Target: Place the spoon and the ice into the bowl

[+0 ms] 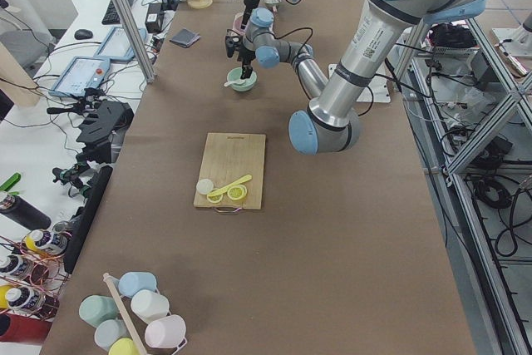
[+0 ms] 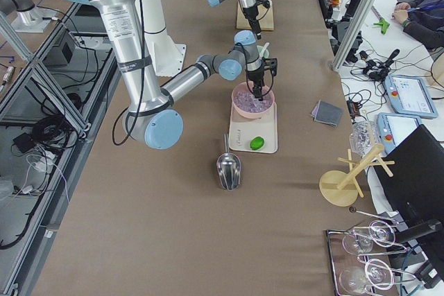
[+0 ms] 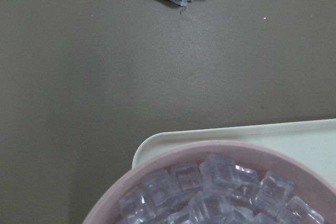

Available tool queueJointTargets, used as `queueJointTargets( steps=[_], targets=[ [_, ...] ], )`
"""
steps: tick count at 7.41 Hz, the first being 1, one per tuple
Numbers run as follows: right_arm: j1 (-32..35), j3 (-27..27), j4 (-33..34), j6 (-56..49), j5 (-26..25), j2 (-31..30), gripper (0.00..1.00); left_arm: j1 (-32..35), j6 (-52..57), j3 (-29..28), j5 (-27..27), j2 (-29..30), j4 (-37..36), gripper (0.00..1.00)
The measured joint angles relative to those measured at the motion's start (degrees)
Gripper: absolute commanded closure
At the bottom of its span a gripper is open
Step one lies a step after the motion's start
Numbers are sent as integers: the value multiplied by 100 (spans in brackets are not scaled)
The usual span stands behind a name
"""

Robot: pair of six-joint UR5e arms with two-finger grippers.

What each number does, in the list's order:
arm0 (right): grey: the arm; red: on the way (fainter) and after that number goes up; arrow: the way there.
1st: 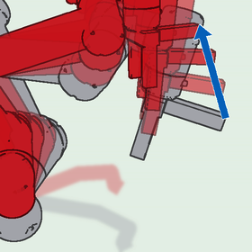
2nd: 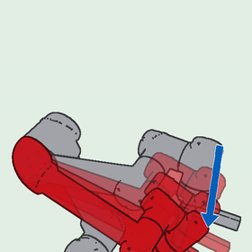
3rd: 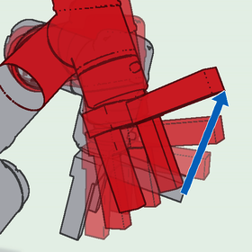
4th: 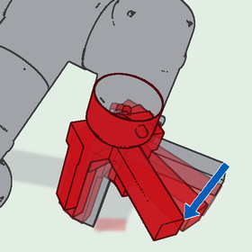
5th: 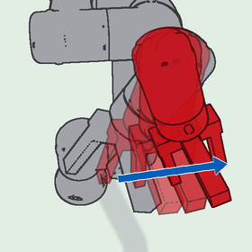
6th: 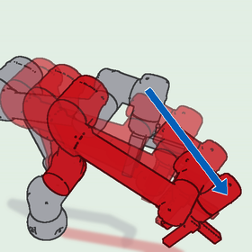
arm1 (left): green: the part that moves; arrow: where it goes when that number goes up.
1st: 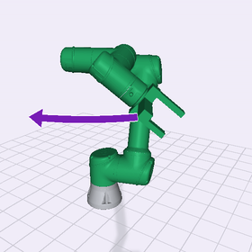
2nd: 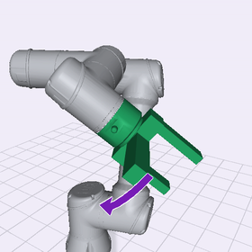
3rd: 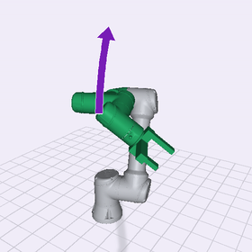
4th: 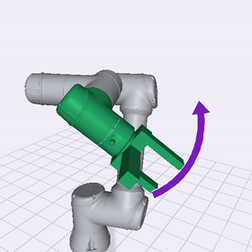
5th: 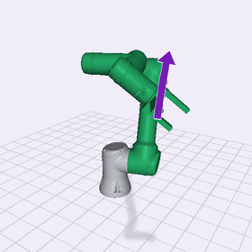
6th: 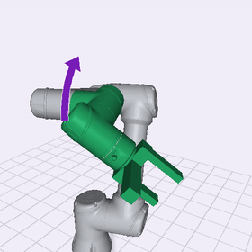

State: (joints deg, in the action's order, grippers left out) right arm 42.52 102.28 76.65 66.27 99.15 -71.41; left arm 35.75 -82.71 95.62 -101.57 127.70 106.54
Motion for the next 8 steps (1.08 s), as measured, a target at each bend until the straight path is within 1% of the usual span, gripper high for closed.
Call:
queueJointTargets(
  steps=[1,2,4,5,6,7,8],
  targets=[
    [-33,10,17,0,-111,-64,3,168,410,262,-295,-236,-146,2],
    [-105,10,27,0,-240,-120,4,257,615,385,-435,-371,-201,2],
    [-274,-22,39,0,-471,-186,5,297,724,449,-505,-449,-225,2],
    [-322,-33,40,2,-535,-195,8,298,734,454,-510,-459,-224,2],
    [-350,-39,46,6,-560,-202,18,301,737,456,-512,-462,-223,2],
    [-368,-40,47,8,-573,-205,34,301,740,457,-511,-465,-224,2],
    [-378,-40,45,9,-576,-205,54,300,744,457,-508,-465,-225,2]
  ],
)
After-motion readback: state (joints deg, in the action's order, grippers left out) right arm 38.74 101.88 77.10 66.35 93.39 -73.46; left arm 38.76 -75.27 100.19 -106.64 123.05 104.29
